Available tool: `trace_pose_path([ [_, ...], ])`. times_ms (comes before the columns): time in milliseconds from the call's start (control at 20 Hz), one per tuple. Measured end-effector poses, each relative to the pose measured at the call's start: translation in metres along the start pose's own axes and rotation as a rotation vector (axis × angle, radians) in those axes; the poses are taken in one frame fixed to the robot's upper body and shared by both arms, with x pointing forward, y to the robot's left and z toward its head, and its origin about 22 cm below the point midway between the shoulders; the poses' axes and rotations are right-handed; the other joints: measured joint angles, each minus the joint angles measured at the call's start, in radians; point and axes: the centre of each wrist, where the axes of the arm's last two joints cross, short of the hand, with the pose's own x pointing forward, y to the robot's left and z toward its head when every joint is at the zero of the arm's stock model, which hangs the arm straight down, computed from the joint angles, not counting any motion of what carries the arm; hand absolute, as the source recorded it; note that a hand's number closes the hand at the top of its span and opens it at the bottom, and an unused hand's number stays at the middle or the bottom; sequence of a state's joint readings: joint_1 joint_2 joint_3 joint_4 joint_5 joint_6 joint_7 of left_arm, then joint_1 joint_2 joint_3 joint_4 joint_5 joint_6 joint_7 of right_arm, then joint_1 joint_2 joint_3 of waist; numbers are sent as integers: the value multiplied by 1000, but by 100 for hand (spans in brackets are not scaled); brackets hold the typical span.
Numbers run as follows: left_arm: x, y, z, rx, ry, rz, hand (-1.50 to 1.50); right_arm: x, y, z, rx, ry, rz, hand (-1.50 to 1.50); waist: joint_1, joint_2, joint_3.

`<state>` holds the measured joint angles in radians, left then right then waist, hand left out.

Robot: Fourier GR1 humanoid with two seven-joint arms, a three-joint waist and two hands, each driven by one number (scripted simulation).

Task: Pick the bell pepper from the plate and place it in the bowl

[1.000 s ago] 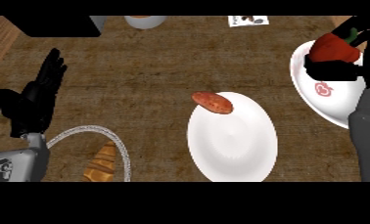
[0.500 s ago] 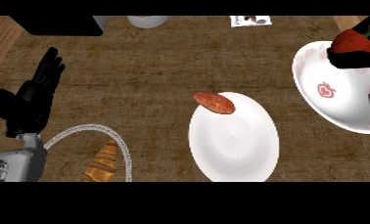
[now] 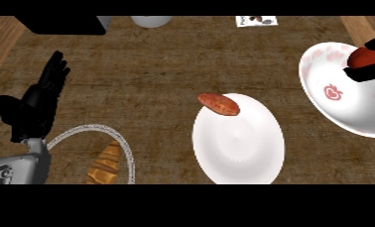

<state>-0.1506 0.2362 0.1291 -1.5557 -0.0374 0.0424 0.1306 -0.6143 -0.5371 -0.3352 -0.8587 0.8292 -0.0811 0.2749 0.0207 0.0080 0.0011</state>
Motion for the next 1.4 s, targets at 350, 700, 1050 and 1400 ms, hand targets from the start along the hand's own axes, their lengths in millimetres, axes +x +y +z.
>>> trace_pose_path([
  [350,0,3,-5,3,4,-2,0,-34,4,-15,109,-48,-135,-150,-3,0,1],
  [700,-4,13,2,21,12,0,0,-50,-14,-19,-39,-83,-624,-150,-21,-9,2],
  [1050,-4,18,3,34,16,-3,0,-132,-58,-9,-84,-66,-869,-150,-31,-10,0],
  [1400,-3,8,5,31,15,2,0,-222,-86,27,-59,-56,-938,-150,-30,-9,0],
])
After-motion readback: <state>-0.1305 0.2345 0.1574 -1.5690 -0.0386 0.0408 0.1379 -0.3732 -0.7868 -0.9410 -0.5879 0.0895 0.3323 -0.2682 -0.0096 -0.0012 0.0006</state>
